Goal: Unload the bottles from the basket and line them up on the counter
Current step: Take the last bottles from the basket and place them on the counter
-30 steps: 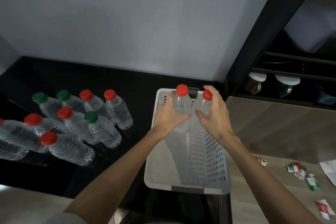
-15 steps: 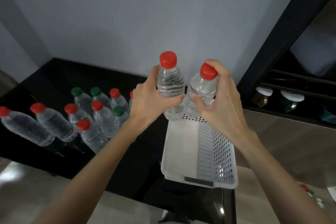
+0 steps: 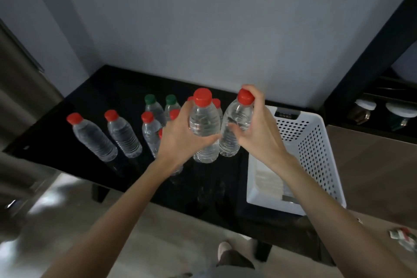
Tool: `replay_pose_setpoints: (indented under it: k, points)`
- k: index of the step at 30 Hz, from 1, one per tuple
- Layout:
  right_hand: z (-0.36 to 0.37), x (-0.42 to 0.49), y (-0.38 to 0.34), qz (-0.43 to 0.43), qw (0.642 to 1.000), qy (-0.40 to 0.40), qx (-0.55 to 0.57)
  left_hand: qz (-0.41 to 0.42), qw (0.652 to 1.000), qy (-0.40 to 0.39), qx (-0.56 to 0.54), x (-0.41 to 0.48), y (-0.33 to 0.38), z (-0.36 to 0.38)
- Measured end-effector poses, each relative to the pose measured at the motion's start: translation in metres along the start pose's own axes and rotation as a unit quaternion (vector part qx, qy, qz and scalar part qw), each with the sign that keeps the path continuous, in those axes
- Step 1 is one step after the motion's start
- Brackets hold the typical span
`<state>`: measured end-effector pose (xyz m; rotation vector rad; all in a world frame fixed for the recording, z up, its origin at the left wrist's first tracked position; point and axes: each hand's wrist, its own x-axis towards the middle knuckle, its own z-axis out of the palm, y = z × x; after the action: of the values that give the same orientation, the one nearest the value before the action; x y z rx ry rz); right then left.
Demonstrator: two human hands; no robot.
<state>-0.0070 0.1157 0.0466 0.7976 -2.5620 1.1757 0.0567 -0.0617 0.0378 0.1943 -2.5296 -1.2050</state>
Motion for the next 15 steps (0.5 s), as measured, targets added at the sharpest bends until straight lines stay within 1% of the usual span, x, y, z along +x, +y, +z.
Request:
replay_pose_setpoints:
  k: [3,8,15]
  points:
    - [0.027,-0.01,0.009,0.027,0.999,-0.018,0.006,-0.026,0.999,-0.03,0.012,-0.01,-0.026,0.012]
    - [0.059,-0.016,0.034,0.06,0.996,-0.05,0.046,-0.092,0.994,-0.063,0.018,-0.018,-0.062,0.039]
    - [0.09,-0.015,0.073,0.109,0.99,-0.089,0.023,-0.141,0.986,-0.083,0.014,-0.017,-0.081,0.066]
